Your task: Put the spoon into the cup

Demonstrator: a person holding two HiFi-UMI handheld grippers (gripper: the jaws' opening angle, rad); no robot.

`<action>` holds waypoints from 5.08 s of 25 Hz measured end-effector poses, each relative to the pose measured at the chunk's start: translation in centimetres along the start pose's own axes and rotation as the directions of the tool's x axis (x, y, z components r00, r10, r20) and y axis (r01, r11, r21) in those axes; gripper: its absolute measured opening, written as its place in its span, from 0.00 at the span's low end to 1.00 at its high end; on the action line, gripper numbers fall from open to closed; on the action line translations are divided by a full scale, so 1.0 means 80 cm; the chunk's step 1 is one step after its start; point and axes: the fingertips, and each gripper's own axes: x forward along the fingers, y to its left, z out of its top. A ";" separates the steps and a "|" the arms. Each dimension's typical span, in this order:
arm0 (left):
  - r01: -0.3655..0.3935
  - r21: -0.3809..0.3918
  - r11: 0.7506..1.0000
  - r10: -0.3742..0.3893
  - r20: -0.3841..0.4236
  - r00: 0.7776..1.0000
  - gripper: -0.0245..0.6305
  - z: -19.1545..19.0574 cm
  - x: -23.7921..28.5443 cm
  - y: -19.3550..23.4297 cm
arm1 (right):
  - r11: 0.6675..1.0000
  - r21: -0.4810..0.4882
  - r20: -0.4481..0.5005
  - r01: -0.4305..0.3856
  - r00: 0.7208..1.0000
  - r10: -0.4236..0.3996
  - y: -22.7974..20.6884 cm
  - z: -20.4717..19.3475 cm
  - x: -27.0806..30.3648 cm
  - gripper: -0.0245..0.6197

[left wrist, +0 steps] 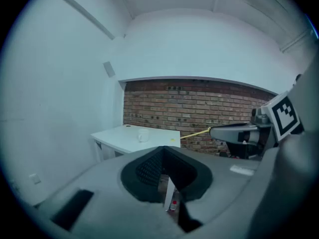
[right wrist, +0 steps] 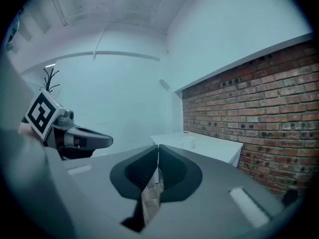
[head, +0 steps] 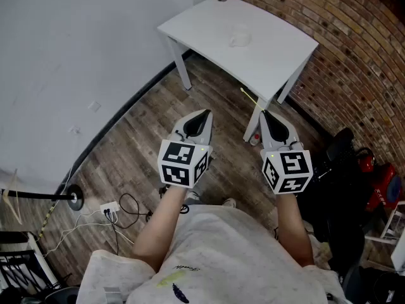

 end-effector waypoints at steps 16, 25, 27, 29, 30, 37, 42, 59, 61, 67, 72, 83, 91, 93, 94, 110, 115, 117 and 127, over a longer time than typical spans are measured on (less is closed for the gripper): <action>0.005 -0.006 1.000 -0.005 -0.006 1.000 0.03 -0.002 0.007 0.006 | 0.999 0.033 -0.008 -0.035 0.999 0.036 0.002 -0.006 0.017 0.06; 0.050 -0.027 0.998 -0.050 -0.014 0.999 0.03 0.005 0.068 0.041 | 1.000 0.029 -0.033 -0.010 0.999 0.010 -0.019 -0.003 0.073 0.06; 0.063 -0.031 0.998 -0.063 -0.016 0.998 0.03 0.009 0.086 0.052 | 1.000 0.028 -0.040 0.000 0.999 0.001 -0.027 -0.001 0.091 0.06; 0.076 -0.035 0.996 -0.077 -0.018 0.997 0.03 0.012 0.103 0.065 | 1.000 0.028 -0.047 0.010 0.999 -0.008 -0.032 0.002 0.111 0.06; 0.082 -0.037 0.996 -0.083 -0.019 0.996 0.03 0.014 0.111 0.073 | 1.000 0.027 -0.050 0.013 0.999 -0.012 -0.033 0.003 0.121 0.06; 0.129 -0.050 0.990 -0.130 -0.024 0.991 0.03 0.032 0.162 0.130 | 0.998 0.020 -0.074 0.052 0.996 -0.050 -0.039 0.019 0.192 0.06; 0.156 -0.055 0.986 -0.158 -0.022 0.987 0.03 0.045 0.188 0.174 | 0.997 0.014 -0.089 0.076 0.993 -0.075 -0.035 0.028 0.240 0.06; 0.230 -0.032 0.973 -0.230 -0.021 0.973 0.03 0.071 0.246 0.282 | 0.984 0.036 -0.093 0.173 0.981 -0.169 -0.032 0.046 0.348 0.06; 0.235 -0.030 0.972 -0.235 -0.024 0.972 0.03 0.071 0.252 0.288 | 0.982 0.039 -0.092 0.183 0.980 -0.178 -0.036 0.046 0.354 0.06; 0.252 -0.017 0.968 -0.252 -0.033 0.967 0.03 0.072 0.272 0.290 | 0.977 0.050 -0.083 0.208 0.976 -0.204 -0.057 0.047 0.366 0.06; 0.259 -0.010 0.966 -0.260 -0.040 0.965 0.03 0.072 0.299 0.284 | 0.976 0.055 -0.076 0.208 0.976 -0.204 -0.080 0.046 0.379 0.06; 0.235 -0.012 0.972 -0.236 -0.033 0.971 0.03 0.097 0.384 0.259 | 0.985 0.037 -0.092 0.169 0.982 -0.165 -0.164 0.049 0.416 0.06; 0.207 -0.028 0.978 -0.209 -0.054 0.977 0.03 0.097 0.439 0.245 | 0.992 0.039 -0.130 0.122 0.985 -0.116 -0.216 0.036 0.446 0.06; 0.199 -0.031 0.979 -0.201 -0.059 0.978 0.03 0.097 0.450 0.243 | 0.993 0.039 -0.139 0.109 0.985 -0.103 -0.224 0.032 0.453 0.06; 0.196 -0.032 0.980 -0.198 -0.062 0.978 0.03 0.097 0.455 0.243 | 0.994 0.039 -0.144 0.103 0.985 -0.096 -0.228 0.031 0.457 0.06; 0.173 -0.033 0.984 -0.176 -0.112 0.978 0.03 0.083 0.508 0.231 | 0.997 0.064 -0.233 0.035 0.972 -0.019 -0.267 -0.014 0.507 0.06; 0.159 -0.035 0.987 -0.162 -0.120 0.979 0.03 0.080 0.517 0.233 | 0.998 0.061 -0.259 0.019 0.966 -0.003 -0.272 -0.027 0.522 0.06; 0.151 -0.037 0.988 -0.155 -0.122 0.980 0.03 0.079 0.520 0.235 | 0.998 0.054 -0.269 0.013 0.963 0.002 -0.274 -0.030 0.527 0.06; 0.111 -0.045 0.993 -0.116 -0.135 0.984 0.03 0.072 0.530 0.246 | 0.999 0.036 -0.317 -0.016 0.948 0.026 -0.277 -0.051 0.549 0.06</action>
